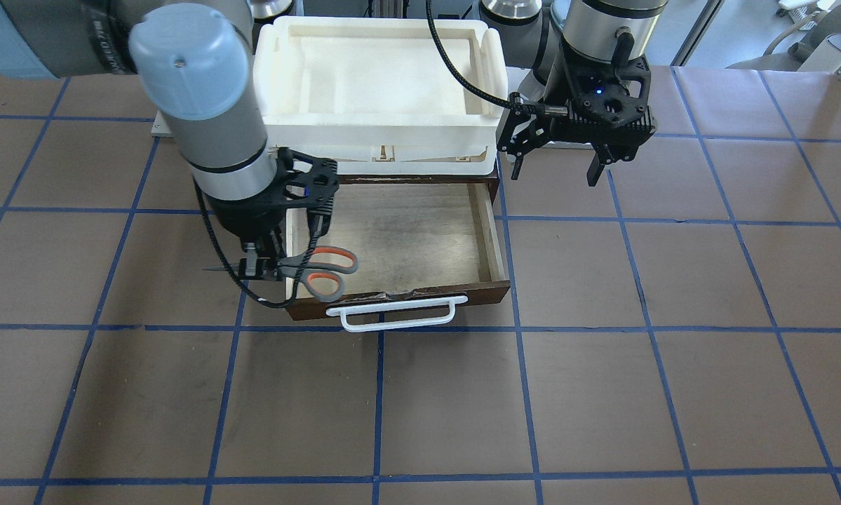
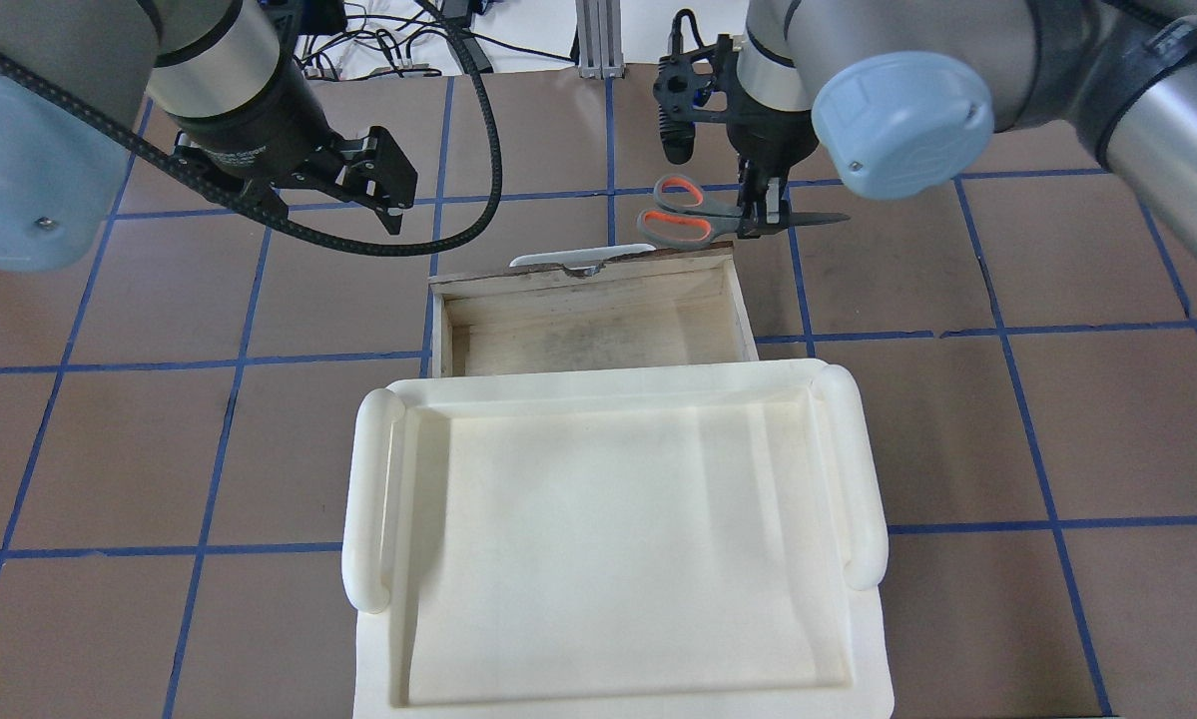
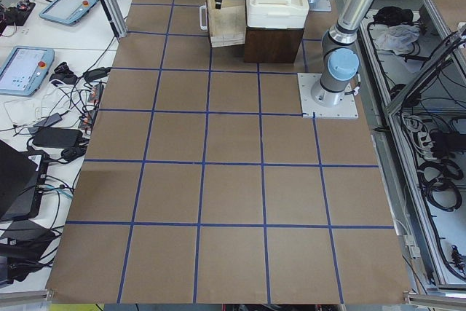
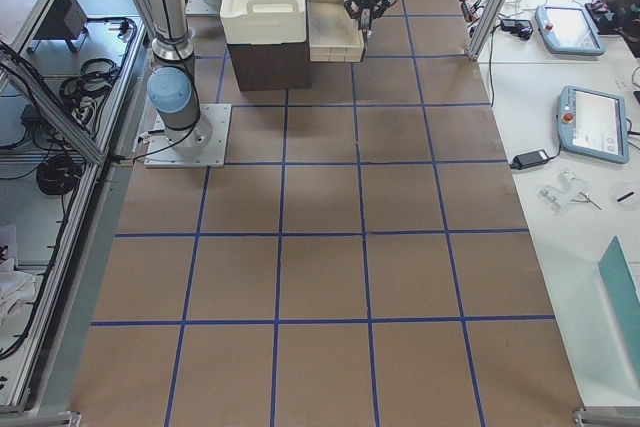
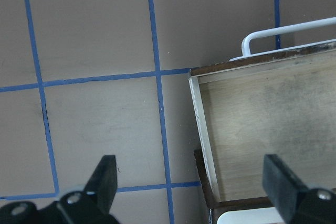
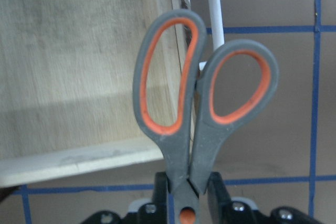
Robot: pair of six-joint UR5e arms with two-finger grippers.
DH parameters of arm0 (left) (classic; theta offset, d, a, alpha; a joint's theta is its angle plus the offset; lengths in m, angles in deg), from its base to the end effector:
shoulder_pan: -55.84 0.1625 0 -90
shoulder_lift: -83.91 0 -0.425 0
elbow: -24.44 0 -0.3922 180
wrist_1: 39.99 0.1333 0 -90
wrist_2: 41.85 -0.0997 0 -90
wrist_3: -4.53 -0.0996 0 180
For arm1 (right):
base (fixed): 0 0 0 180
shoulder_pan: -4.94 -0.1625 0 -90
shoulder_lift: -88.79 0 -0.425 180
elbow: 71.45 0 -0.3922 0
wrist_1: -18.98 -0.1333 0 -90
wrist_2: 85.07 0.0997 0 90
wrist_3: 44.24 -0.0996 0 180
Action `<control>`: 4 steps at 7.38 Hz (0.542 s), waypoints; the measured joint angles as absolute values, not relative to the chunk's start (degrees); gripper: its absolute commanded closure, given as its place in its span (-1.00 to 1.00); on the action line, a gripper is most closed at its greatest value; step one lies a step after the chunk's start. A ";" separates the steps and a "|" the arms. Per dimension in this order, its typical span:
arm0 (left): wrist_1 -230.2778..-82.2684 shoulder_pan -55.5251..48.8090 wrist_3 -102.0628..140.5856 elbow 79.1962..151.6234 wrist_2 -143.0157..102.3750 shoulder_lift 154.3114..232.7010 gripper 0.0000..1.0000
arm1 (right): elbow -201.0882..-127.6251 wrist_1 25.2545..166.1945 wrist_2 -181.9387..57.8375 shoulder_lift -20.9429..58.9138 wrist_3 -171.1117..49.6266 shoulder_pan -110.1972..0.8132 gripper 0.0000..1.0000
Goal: Put scissors in drawer and close it
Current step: 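Carry the scissors with the right gripper over the open drawer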
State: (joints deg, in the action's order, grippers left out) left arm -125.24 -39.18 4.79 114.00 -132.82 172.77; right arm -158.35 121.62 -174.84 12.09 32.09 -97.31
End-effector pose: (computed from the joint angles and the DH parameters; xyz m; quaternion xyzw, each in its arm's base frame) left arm -0.1743 -0.4803 0.5102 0.0410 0.9976 -0.0555 0.0059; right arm 0.2553 -0.5459 0.4114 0.6982 -0.7156 0.0191 0.0096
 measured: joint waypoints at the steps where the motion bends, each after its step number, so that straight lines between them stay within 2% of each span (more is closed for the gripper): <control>1: -125.23 -39.18 4.79 114.00 -132.83 172.77 -1.00 | -158.42 121.73 -174.63 12.51 29.39 -100.40 1.00; 4: -125.20 -39.18 4.79 114.00 -132.83 172.77 -1.00 | -158.43 124.75 -174.65 15.28 19.76 -108.23 1.00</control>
State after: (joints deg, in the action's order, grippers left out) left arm -125.20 -39.18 4.79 114.00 -132.83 172.77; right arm -158.43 124.75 -174.65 15.28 19.76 -108.23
